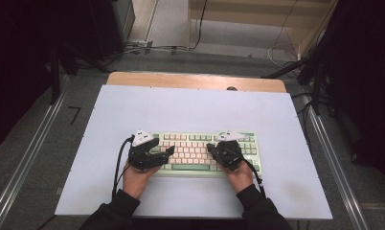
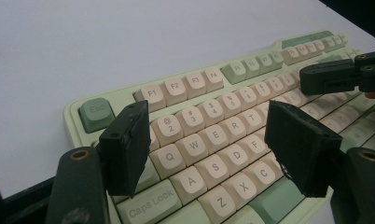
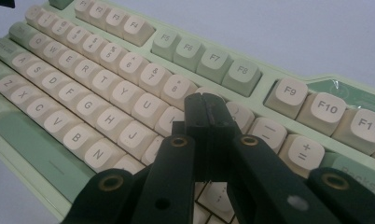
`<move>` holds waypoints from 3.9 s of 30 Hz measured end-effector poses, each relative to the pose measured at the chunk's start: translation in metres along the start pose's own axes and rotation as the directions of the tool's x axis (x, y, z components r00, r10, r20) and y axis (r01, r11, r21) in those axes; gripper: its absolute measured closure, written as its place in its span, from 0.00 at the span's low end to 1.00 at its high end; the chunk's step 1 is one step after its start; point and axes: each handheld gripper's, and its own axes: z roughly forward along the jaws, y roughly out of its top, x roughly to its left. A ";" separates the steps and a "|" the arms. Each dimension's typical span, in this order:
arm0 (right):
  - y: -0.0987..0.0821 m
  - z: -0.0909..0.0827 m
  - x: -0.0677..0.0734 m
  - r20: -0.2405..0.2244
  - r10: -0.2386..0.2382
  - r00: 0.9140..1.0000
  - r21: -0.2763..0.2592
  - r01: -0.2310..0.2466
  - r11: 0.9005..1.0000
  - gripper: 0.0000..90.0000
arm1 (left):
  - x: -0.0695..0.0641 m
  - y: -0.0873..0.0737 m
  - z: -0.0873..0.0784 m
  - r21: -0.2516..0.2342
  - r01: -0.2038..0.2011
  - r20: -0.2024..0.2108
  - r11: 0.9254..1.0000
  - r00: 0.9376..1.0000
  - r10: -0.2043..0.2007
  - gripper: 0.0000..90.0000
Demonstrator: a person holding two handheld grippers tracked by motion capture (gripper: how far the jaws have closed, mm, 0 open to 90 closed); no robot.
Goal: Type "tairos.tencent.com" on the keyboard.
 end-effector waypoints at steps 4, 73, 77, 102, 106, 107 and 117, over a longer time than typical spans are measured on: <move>0.000 0.000 0.000 0.000 0.000 1.000 0.000 0.000 1.000 0.97 | 0.000 0.000 0.000 -0.003 0.002 0.000 1.000 1.000 -0.002 0.35; 0.007 -0.020 -0.007 0.002 0.000 1.000 -0.080 0.001 0.997 0.29 | 0.001 -0.006 0.004 0.046 -0.046 0.082 0.998 0.996 0.042 1.00; 0.007 -0.020 -0.007 0.001 0.002 1.000 -0.081 -0.002 0.997 0.29 | 0.000 -0.007 0.005 0.052 -0.048 0.081 0.997 0.996 0.044 1.00; 0.007 -0.021 -0.006 0.003 0.006 1.000 -0.082 -0.006 0.997 0.30 | -0.001 -0.010 0.012 0.087 -0.065 0.057 0.994 0.997 0.060 1.00; 0.007 -0.021 -0.006 0.003 0.006 1.000 -0.082 -0.005 0.997 0.31 | -0.002 -0.010 0.013 0.091 -0.066 0.057 0.994 0.996 0.061 1.00; 0.007 -0.021 -0.006 0.003 0.006 1.000 -0.082 -0.006 0.997 0.31 | -0.002 -0.010 0.013 0.093 -0.066 0.058 0.993 0.996 0.061 1.00; 0.007 -0.021 -0.006 0.004 0.001 1.000 -0.080 -0.001 0.997 0.31 | -0.002 -0.010 0.014 0.106 -0.069 0.060 0.992 0.996 0.063 1.00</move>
